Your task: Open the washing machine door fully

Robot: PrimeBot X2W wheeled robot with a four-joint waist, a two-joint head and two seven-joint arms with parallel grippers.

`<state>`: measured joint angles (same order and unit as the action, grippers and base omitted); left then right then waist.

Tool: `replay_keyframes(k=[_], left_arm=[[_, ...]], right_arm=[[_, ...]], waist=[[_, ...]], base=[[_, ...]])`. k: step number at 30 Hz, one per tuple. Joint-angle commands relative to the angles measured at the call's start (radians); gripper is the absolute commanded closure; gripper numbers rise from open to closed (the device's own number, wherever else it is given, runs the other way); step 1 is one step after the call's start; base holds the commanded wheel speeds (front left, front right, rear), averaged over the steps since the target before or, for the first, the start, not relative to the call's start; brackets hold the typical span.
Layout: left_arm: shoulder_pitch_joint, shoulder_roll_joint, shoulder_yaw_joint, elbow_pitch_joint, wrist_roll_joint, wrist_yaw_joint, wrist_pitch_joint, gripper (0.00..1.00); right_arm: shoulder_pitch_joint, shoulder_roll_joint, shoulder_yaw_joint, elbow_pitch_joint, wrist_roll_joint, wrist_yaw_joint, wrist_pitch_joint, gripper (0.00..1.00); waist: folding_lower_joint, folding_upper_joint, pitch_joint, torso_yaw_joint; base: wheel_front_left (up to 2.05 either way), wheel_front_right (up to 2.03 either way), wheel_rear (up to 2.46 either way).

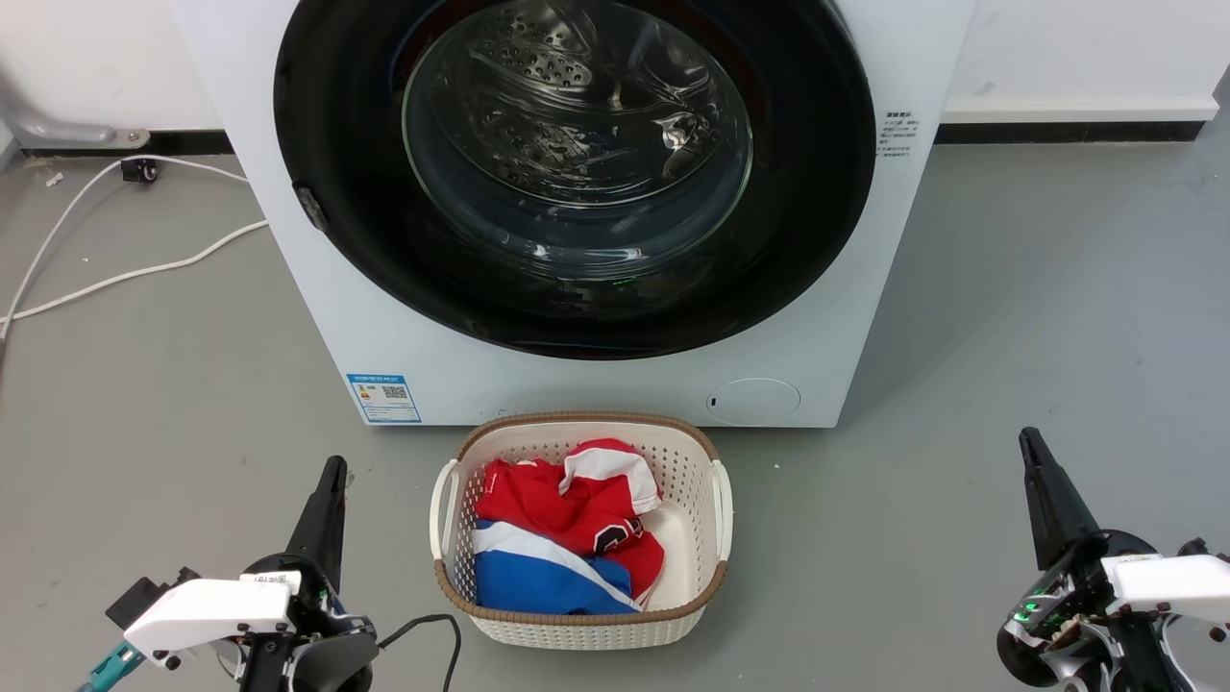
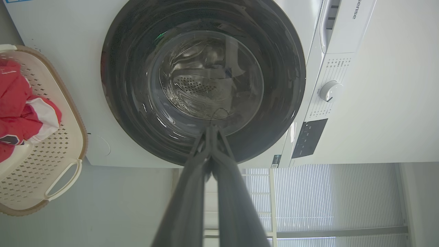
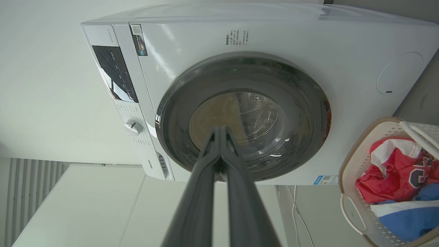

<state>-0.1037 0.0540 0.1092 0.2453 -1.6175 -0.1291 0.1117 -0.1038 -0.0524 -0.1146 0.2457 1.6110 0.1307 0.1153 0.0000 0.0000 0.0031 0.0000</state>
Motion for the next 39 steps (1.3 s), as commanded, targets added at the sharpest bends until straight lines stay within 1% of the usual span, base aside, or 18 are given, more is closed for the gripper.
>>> replay_keyframes(k=[1,39], left_arm=[[-0.01,-0.001,0.004,0.001,0.004,-0.003,0.003,1.0],[-0.01,-0.003,0.006,0.001,0.005,-0.003,0.004,1.0]], right_arm=[[-0.01,0.004,-0.001,0.001,0.002,0.0,0.002,1.0],[-0.01,0.004,-0.001,0.001,0.002,0.0,0.003,1.0]], waist=[[0.0,0.0,0.0,0.0],[0.0,0.0,0.0,0.0]], base=[[0.0,0.0,0.0],[0.0,0.0,0.0]])
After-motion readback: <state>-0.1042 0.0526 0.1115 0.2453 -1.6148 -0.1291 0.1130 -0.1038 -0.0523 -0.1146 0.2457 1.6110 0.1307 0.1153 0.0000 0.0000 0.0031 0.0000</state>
